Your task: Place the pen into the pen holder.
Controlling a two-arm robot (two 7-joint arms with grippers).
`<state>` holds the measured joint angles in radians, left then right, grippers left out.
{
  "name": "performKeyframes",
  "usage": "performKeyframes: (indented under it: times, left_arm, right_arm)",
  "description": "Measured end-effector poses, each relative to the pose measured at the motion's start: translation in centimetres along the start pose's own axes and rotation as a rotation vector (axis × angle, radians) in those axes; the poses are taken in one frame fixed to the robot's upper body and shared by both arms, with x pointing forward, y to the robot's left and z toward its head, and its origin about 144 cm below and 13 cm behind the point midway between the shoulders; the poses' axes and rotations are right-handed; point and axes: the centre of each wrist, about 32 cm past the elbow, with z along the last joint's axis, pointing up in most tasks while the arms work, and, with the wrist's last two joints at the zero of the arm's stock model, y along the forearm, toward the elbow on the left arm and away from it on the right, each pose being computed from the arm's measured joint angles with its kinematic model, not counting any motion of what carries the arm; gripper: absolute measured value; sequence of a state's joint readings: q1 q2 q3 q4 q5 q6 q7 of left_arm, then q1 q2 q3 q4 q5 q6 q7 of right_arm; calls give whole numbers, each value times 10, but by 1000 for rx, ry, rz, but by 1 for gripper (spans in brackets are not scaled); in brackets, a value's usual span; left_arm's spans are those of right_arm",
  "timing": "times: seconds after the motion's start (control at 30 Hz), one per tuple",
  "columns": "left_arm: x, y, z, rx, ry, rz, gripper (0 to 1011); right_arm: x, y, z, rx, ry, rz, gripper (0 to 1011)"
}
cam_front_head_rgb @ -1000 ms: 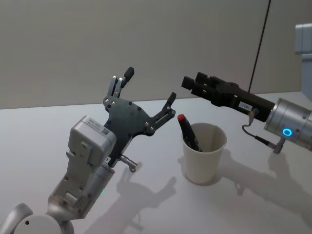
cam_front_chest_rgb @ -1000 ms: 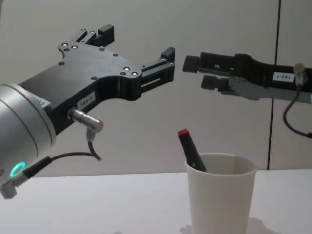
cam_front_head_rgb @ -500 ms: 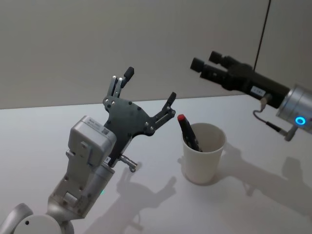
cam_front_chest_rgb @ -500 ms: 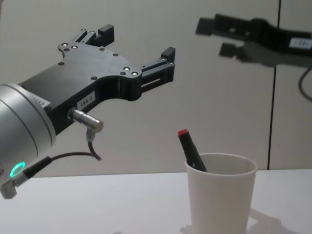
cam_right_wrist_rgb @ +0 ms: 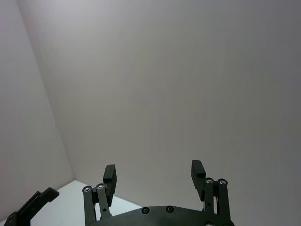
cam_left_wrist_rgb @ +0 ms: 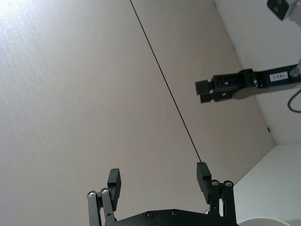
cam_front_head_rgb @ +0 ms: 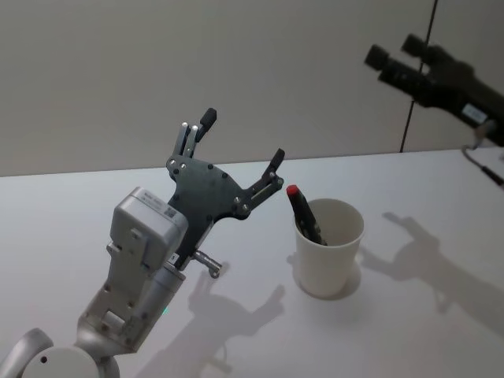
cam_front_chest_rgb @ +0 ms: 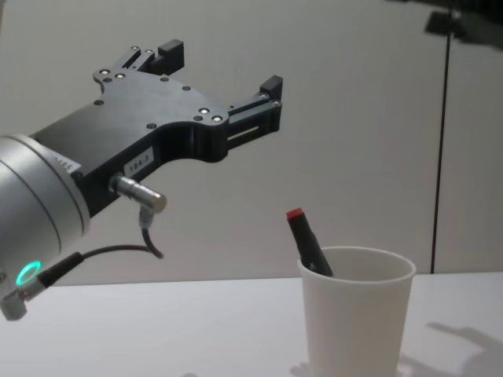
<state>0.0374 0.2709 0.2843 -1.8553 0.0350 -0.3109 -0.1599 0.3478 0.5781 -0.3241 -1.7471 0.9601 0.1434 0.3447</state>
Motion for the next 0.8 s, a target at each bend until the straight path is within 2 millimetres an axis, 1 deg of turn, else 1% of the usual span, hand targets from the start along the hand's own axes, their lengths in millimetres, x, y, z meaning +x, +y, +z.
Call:
performKeyframes:
  times: [0.13, 0.37, 0.6, 0.8]
  left_arm:
    - [0, 0, 0, 0, 0, 0, 1001]
    - [0, 0, 0, 0, 0, 0, 1001]
    - [1, -1, -1, 6, 3, -1, 1001]
    - [2, -7, -5, 38, 20, 4, 1001]
  right_arm:
    - [2, -8, 9, 34, -37, -41, 1001]
    - [2, -16, 18, 66, -73, -77, 1002]
    - [2, -16, 16, 64, -74, -83, 1002]
    - [0, -18, 8, 53, -87, -104, 1002]
